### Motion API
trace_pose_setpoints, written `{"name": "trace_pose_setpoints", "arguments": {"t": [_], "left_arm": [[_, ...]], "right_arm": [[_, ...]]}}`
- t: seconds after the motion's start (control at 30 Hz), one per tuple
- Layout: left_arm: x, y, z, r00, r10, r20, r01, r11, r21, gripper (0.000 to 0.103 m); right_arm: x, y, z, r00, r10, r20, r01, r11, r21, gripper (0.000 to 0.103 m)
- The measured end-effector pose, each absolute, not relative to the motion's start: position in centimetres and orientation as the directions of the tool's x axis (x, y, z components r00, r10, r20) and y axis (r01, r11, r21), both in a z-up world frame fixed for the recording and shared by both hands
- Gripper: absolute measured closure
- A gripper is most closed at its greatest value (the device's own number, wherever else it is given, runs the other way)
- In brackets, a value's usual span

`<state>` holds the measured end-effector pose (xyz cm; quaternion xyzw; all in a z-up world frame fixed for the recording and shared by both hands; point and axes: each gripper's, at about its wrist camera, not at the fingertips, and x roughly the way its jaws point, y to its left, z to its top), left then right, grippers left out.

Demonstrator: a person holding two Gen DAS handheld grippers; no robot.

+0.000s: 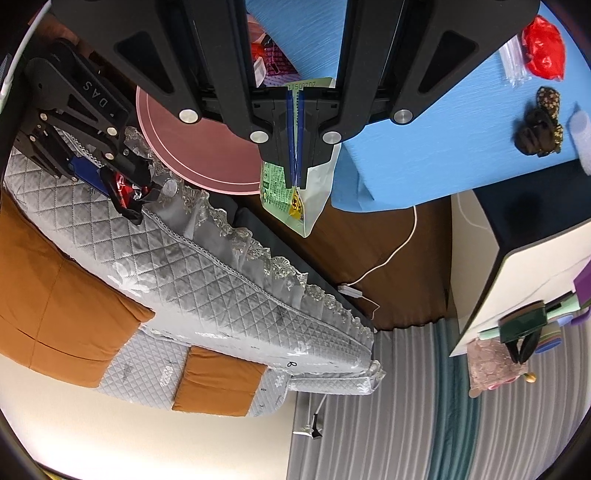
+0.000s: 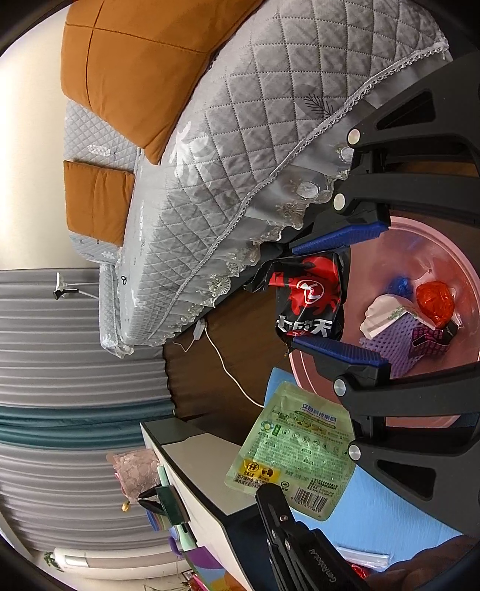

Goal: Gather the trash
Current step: 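Carry the wrapper and green packet in both grippers over the pink bin, then open both grippers to drop the wrapper and green packet into the bin, then move both open grippers back over the table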

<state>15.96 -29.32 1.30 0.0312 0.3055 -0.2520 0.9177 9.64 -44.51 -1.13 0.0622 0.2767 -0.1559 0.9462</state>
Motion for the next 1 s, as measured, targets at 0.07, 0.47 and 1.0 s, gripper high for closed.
{"name": "trace_pose_setpoints", "arguments": {"t": [0.07,0.47,1.0], "left_arm": [[16.0,-29.7,1.3,0.681,-0.447,-0.580,0.497,0.864,-0.083,0.101],[14.8,-27.5,3.2,0.721,-0.441,-0.535,0.478,0.875,-0.077,0.079],[9.2,-15.9,6.0,0.807,-0.312,-0.502,0.336,0.941,-0.045,0.079]], "right_arm": [[9.9,-44.6,-1.3,0.790,-0.259,-0.555,0.330,0.944,0.029,0.052],[9.4,-44.6,0.3,0.795,-0.283,-0.537,0.360,0.932,0.043,0.037],[6.9,-36.0,3.6,0.882,-0.095,-0.462,0.155,0.984,0.093,0.045]]}}
